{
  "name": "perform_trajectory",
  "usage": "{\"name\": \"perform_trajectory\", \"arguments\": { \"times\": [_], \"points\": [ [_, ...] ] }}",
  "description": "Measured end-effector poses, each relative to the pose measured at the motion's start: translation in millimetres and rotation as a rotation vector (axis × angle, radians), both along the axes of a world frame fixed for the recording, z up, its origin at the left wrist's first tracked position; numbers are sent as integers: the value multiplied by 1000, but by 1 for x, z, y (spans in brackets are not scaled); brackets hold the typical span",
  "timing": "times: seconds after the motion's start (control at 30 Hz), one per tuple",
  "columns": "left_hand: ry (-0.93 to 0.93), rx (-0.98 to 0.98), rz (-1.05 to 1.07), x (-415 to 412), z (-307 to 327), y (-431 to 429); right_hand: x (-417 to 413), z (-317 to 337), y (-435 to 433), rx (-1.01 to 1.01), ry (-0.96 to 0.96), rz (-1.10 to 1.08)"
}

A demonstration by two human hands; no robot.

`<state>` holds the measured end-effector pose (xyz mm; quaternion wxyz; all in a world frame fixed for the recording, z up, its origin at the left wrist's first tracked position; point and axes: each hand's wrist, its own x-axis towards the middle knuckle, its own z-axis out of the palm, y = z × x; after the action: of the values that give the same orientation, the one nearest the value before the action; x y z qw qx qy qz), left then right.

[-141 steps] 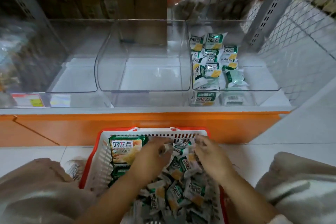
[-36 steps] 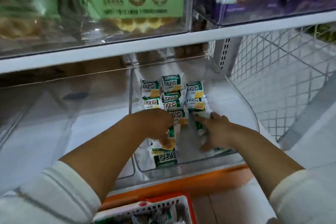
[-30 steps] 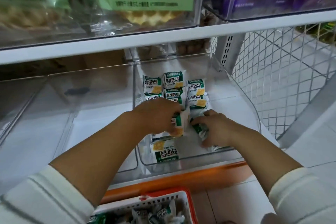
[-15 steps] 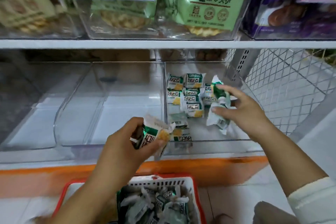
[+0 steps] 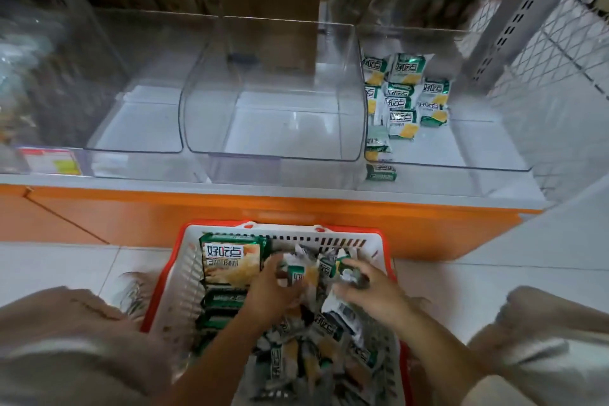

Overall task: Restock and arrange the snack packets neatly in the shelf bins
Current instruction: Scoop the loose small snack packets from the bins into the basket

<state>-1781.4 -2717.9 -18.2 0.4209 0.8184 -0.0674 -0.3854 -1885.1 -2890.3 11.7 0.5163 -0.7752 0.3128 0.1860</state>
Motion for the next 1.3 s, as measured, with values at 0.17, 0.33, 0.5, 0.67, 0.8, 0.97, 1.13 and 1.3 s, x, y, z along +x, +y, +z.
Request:
{"name": "perform_trajectory", "arguments": {
  "times": [0.17, 0.33, 0.5, 0.67, 0.8, 0.97, 1.13, 1.3],
  "points": [
    [-49, 24, -187, -2, -11, 8, 2, -33, 9, -65, -98, -22],
    [-204, 113, -146, 7, 1, 10, 1, -20, -3, -187, -56, 45],
    [-465, -166, -64, 17, 67, -9, 11, 75, -29, -228, -470, -260],
    [-742, -392, -44, 56, 159, -59, 37, 148, -96, -334, -775, -411],
    [-883, -375, -180, 105, 192, -120, 85, 135, -162, -328, -567, -235],
    [-1013, -151, -375, 163, 186, -191, 141, 110, -207, -369, -385, -11],
    [-1253, 159, -544, 209, 191, -245, 177, 80, -232, -527, -270, 197],
    [-1013, 233, -697, 225, 198, -284, 173, 70, -240, -524, -175, 227]
  ]
}}
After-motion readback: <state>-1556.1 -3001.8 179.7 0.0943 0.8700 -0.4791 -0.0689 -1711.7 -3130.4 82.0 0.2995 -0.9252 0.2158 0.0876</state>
